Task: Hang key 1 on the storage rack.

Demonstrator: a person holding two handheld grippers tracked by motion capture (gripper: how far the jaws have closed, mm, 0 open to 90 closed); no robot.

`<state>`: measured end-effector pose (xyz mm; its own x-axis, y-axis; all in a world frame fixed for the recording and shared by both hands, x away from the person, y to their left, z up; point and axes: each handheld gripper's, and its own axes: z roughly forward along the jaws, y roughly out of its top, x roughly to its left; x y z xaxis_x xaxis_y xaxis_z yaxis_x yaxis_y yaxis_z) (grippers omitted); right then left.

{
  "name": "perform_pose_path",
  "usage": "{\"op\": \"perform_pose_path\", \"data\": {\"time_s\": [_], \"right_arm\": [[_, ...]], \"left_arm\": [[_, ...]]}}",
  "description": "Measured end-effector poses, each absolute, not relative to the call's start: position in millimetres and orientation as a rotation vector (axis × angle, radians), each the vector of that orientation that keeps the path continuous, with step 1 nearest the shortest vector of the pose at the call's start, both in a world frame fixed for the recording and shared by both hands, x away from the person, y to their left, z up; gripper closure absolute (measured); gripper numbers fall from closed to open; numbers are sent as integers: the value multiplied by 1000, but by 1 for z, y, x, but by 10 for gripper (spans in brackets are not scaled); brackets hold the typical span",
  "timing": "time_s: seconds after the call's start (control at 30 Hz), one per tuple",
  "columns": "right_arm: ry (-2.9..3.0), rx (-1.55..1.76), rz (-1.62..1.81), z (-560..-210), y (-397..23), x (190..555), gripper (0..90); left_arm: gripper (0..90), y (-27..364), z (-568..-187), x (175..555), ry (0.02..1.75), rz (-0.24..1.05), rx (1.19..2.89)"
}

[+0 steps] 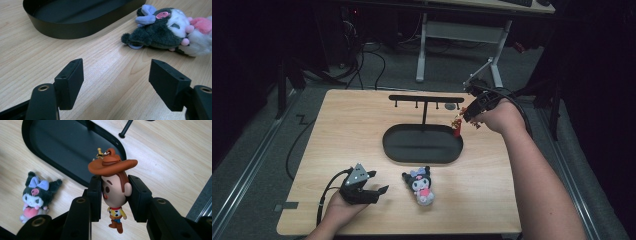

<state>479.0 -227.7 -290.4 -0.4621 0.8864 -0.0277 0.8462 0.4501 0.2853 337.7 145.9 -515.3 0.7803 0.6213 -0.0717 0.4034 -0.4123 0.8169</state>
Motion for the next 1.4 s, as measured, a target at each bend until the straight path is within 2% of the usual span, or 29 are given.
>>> {"op": "perform_pose_path", "data": {"time_s": [0.93, 1.4], "right_arm": [[2453, 1593, 359, -292, -230, 512, 664], [2441, 1634, 358, -310, -241, 507, 664]], "left_arm": [[287, 147, -516, 337, 750, 296, 2071], [289, 145, -517, 336, 738, 293, 2078]]}}
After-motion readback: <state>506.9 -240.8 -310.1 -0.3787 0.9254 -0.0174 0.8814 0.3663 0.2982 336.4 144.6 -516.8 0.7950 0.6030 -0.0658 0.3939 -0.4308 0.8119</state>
